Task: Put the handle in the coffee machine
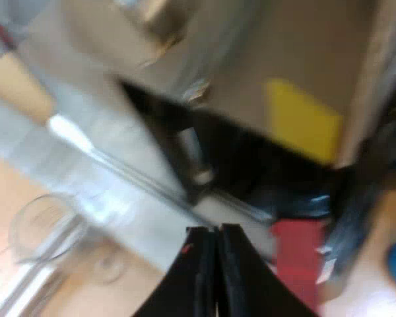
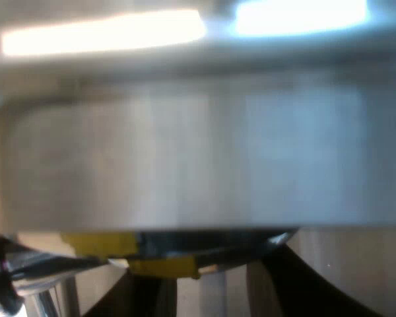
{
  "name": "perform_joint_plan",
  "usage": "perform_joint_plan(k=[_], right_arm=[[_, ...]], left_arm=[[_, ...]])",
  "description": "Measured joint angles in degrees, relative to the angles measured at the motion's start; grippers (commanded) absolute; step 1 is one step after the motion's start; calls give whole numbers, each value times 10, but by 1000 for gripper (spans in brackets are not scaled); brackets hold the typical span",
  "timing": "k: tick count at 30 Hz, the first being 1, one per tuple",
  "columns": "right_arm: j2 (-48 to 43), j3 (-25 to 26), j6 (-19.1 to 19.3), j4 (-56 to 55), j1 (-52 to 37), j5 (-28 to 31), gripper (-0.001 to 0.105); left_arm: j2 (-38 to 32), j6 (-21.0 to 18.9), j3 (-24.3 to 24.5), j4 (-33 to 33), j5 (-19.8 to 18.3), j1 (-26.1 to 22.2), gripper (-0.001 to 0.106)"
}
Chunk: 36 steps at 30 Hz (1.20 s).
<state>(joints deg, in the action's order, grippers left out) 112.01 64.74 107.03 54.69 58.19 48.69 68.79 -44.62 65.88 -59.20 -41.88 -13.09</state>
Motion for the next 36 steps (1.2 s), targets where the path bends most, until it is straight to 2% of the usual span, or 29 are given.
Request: perform_joint_plan(k=[17,19,25,30,33,36], right_arm=[[0,0,0,0,0,0,30],[0,0,0,0,0,0,30],[0,0,0,0,0,0,30],[0,0,14,0,1,0,30],[0,0,35,3,2,3,30],[0,0,40,4,2,5,30]], left_arm=[[95,0,0,10,28,3,0],[97,0,0,10,51,12,0],[97,0,0,3,83,60,0],[97,0,0,3,117,75,0],[97,-8,0,-14,117,75,0],[97,-7,0,-62,95,75,0]])
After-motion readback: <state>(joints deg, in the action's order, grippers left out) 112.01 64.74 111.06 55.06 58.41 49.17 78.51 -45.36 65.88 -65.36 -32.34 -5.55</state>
